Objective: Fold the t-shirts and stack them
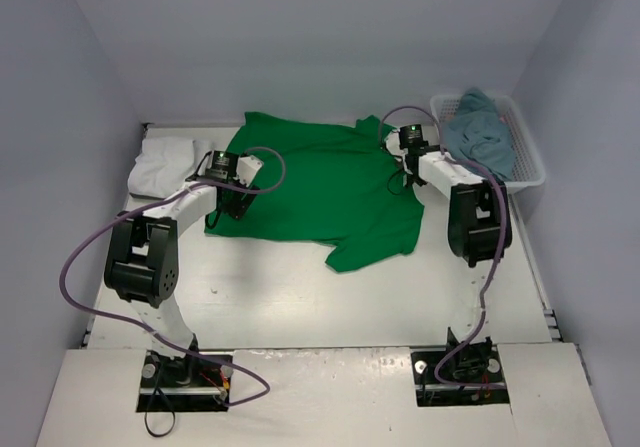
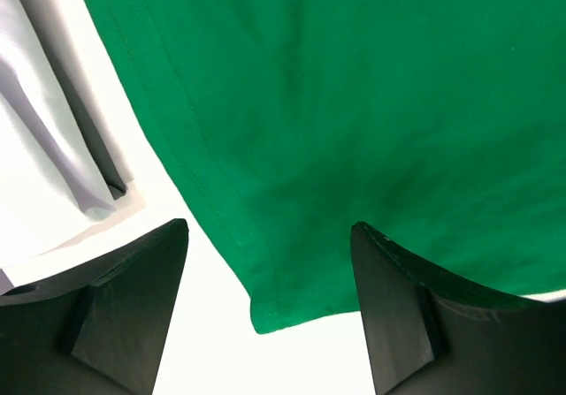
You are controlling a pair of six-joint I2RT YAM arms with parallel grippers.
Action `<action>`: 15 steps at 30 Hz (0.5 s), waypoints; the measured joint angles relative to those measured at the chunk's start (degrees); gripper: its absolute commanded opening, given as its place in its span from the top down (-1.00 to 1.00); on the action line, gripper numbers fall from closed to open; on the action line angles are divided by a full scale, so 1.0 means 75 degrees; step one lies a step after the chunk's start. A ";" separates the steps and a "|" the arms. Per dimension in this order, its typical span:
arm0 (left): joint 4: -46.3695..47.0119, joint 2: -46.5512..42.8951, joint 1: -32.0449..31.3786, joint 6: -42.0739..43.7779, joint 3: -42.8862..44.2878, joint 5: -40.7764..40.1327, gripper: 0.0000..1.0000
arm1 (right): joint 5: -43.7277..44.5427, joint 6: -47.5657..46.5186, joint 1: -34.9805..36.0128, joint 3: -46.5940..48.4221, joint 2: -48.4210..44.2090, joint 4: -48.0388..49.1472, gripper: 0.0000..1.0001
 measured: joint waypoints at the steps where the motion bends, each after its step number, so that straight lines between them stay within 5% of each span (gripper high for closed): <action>1: -0.0003 0.0000 0.0000 0.0003 -0.0015 0.0009 -0.35 | -0.0306 0.0187 -0.0017 -0.0026 -0.0245 -0.0277 0.56; 7: -0.0029 0.0000 0.0003 -0.0006 -0.0149 0.0347 -0.35 | -0.2104 0.0903 0.0233 -0.0391 -0.1789 -0.1236 0.98; 15: -0.0035 0.0289 0.0000 -0.0032 -0.0154 0.0731 -0.34 | -0.4074 0.1067 0.0816 -0.1760 -0.1786 -0.1801 0.99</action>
